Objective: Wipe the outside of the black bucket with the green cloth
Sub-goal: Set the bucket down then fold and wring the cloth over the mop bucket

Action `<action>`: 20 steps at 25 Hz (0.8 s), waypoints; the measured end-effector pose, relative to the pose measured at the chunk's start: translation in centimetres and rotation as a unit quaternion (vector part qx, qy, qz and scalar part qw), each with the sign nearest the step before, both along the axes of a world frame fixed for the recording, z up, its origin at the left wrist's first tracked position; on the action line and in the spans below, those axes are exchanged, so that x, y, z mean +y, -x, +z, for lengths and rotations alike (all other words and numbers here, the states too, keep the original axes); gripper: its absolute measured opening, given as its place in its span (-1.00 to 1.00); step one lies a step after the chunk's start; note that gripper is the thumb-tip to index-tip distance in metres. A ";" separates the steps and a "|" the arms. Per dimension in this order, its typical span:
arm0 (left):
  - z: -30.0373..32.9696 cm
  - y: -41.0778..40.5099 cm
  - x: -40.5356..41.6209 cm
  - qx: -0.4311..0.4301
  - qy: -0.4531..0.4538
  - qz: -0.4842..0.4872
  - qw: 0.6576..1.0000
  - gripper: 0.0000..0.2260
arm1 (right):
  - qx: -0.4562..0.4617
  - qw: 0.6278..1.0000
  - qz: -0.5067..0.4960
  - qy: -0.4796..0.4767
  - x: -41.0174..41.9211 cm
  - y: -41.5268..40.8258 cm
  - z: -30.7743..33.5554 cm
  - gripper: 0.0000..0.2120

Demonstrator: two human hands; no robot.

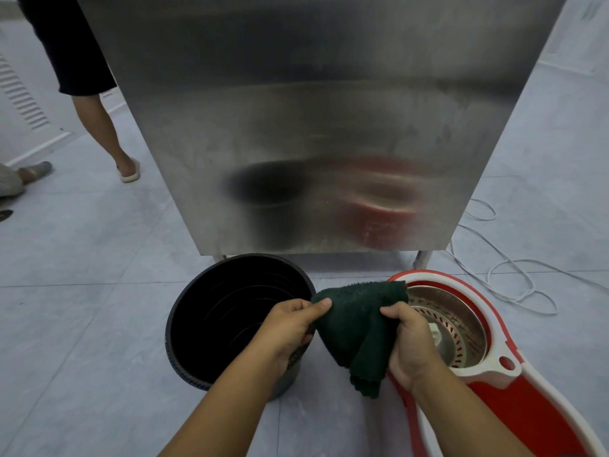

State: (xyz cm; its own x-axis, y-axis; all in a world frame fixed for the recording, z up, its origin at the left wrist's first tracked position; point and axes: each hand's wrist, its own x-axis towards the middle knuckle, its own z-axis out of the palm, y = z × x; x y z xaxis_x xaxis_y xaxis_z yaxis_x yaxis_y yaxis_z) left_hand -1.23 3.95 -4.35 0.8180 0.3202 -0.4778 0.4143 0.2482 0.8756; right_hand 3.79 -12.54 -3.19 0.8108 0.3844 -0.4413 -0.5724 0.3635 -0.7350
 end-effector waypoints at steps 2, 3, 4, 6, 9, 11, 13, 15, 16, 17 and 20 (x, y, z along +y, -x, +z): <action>0.5 0.0 0.2 -0.038 -0.004 -0.001 0.999 -0.72 | -0.011 1.000 0.000 0.007 -0.1 -0.1 -0.4 -0.73; 1.0 0.0 0.3 -0.068 -0.011 -0.002 0.998 -0.73 | -0.016 1.000 -0.003 0.012 -0.2 -0.2 -0.7 -0.75; 1.8 0.0 0.2 -0.100 -0.020 -0.004 0.995 -0.76 | -0.017 1.000 -0.004 0.017 -0.2 -0.3 -1.0 -0.75; 3.0 0.0 0.2 -0.152 -0.037 -0.008 0.988 -0.75 | -0.024 0.999 -0.001 0.023 -0.3 -0.5 -1.7 -0.74; 3.8 0.0 0.0 -0.189 -0.027 -0.016 0.982 -0.74 | -0.045 0.998 0.000 0.036 -0.2 -0.8 -2.5 -0.75; 4.1 0.1 -0.3 -0.208 -0.008 -0.008 0.978 -0.76 | -0.060 0.996 0.000 0.059 0.0 -1.0 -3.3 -0.73; 4.3 0.2 -0.5 -0.221 0.014 0.014 0.975 -0.76 | -0.035 0.997 0.011 0.068 0.0 -1.0 -4.0 -0.68; 4.6 0.2 -0.5 -0.222 0.032 0.032 0.974 -0.75 | 0.026 0.997 0.052 0.058 -0.1 -0.8 -4.2 -0.61; 4.8 0.2 -0.5 -0.219 0.041 0.037 0.974 -0.75 | 0.050 0.994 0.077 0.051 -0.2 -0.6 -4.0 -0.54; 4.8 0.2 -0.4 -0.215 0.052 0.040 0.974 -0.74 | 0.062 0.993 0.096 0.036 -0.2 -0.5 -3.9 -0.48; 4.8 0.2 -0.5 -0.200 0.104 0.049 0.973 -0.73 | 0.078 0.989 0.111 -0.062 -0.1 -0.3 -3.3 -0.34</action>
State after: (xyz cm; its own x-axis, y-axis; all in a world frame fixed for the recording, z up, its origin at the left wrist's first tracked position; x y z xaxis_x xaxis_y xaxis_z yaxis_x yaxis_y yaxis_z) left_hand -1.44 3.48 0.45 0.9225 0.3362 -0.1897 0.0156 0.4585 0.8886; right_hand 4.10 -12.68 -6.49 0.6267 0.6040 -0.4923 -0.7508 0.2989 -0.5890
